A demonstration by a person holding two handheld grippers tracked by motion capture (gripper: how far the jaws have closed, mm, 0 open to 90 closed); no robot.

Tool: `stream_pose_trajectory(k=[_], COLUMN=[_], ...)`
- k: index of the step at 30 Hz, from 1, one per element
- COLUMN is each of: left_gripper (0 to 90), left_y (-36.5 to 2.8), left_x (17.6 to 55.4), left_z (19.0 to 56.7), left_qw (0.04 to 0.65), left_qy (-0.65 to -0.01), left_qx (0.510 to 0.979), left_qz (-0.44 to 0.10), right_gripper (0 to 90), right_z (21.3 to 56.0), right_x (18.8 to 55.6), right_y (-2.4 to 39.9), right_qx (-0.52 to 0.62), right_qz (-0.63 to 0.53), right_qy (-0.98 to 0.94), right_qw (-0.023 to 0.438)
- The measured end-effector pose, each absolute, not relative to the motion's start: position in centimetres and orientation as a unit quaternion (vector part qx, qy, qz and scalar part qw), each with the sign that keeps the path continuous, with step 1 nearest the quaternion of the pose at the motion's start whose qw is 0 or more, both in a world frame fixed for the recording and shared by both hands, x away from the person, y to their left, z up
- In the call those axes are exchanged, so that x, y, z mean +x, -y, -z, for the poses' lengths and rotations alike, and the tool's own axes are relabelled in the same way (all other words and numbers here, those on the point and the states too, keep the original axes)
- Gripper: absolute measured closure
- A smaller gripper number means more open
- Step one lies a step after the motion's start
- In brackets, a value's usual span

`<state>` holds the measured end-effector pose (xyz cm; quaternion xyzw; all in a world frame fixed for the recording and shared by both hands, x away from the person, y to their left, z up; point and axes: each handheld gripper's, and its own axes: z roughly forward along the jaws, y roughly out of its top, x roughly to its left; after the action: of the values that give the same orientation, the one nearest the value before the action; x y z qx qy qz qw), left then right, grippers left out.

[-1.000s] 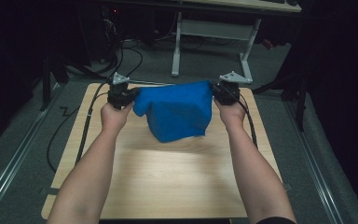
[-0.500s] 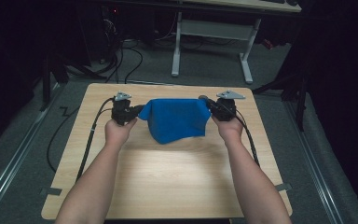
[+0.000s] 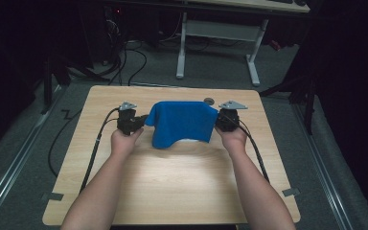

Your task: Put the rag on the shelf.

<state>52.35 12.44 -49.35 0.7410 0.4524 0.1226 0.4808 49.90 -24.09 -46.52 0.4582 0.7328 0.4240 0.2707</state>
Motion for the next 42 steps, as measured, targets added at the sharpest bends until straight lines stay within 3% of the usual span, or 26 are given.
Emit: stream_pose_trajectory(k=[18, 25, 28, 42], left_gripper=[86.3, 64.3, 59.2, 50.5], left_y=[-12.0, -12.8, -13.4, -15.0], left_x=[52.2, 52.1, 51.8, 50.9], left_z=[51.4, 50.8, 50.1, 47.3], left_qw=[0.469, 0.466, 0.473, 0.474], left_qy=[-0.467, -0.485, -0.487, -0.477], left_qx=[0.743, 0.730, 0.722, 0.715], left_qz=[-0.102, -0.121, -0.135, -0.191], right_gripper=[88.0, 75.1, 69.5, 56.2], right_z=[48.9, 48.9, 48.4, 45.3], right_x=[49.6, 49.4, 49.3, 48.7], right_y=[23.9, 24.6, 25.0, 26.2], right_qx=[0.466, 0.482, 0.489, 0.469], right_qz=[-0.411, -0.417, -0.422, -0.430], right_qy=[-0.741, -0.729, -0.721, -0.710], right_qw=[0.254, 0.249, 0.251, 0.303])
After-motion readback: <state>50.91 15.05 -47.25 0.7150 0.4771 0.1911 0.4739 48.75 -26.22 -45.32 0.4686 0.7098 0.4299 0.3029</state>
